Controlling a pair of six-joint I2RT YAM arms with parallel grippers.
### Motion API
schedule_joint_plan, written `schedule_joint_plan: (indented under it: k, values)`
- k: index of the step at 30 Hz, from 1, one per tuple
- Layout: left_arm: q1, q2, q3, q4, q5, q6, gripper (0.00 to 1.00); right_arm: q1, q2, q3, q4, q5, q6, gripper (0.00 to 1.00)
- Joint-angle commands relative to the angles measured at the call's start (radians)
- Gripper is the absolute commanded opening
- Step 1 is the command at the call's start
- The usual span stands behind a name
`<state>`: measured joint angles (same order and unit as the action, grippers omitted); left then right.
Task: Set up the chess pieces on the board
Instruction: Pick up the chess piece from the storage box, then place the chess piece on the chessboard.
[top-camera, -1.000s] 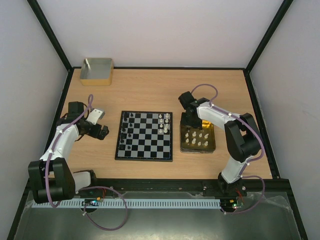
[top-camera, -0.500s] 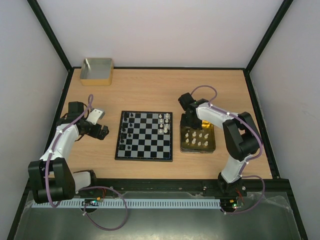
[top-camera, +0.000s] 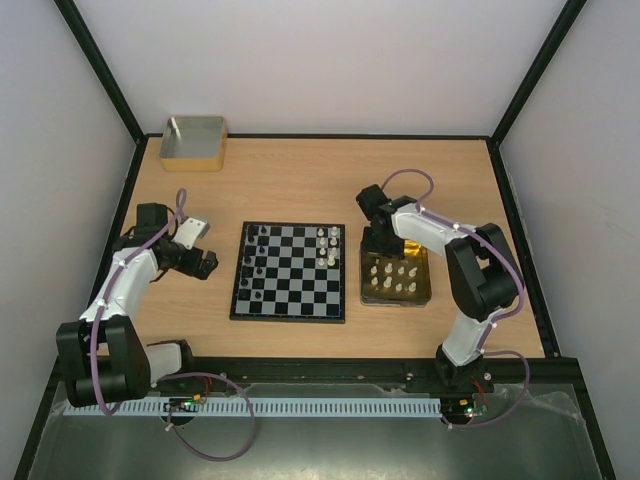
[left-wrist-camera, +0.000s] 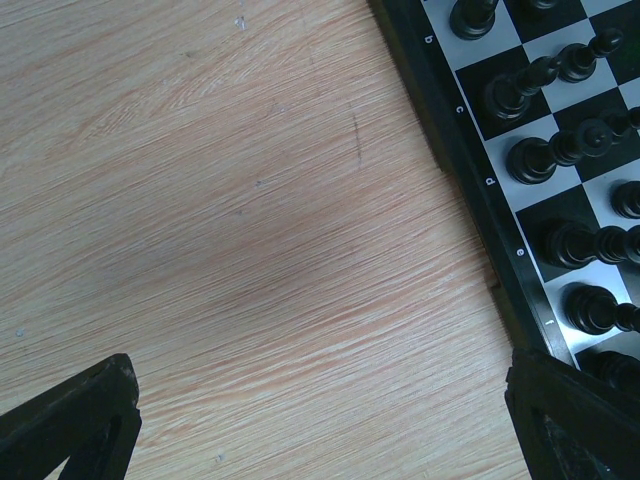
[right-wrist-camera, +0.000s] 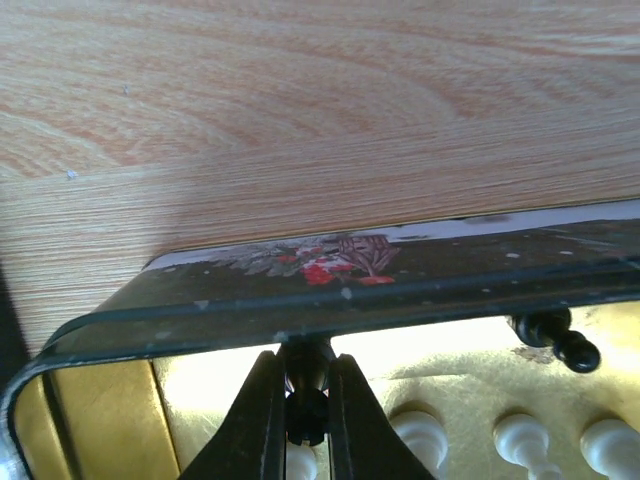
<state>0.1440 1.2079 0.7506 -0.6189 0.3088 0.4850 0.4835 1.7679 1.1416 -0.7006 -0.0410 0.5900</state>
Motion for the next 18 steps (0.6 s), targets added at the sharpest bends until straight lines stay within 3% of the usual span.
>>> schedule_joint_plan:
  k: [1, 8, 14, 18]
  values:
    - [-0.004, -0.010, -0.019, 0.002, 0.006, -0.005, 1.00, -0.006, -0.047, 0.062, -0.105, 0.049, -0.015, 0.02]
    - [-0.005, -0.017, -0.021, 0.007, 0.000, -0.010, 0.99, 0.063, -0.121, 0.183, -0.270, 0.105, -0.016, 0.02]
    - [0.012, -0.020, -0.022, 0.041, -0.036, -0.028, 0.99, 0.305, -0.090, 0.373, -0.403, 0.158, 0.079, 0.02]
    - [0.115, -0.014, -0.012, 0.088, -0.051, -0.039, 1.00, 0.463, -0.033, 0.486, -0.413, 0.135, 0.153, 0.02]
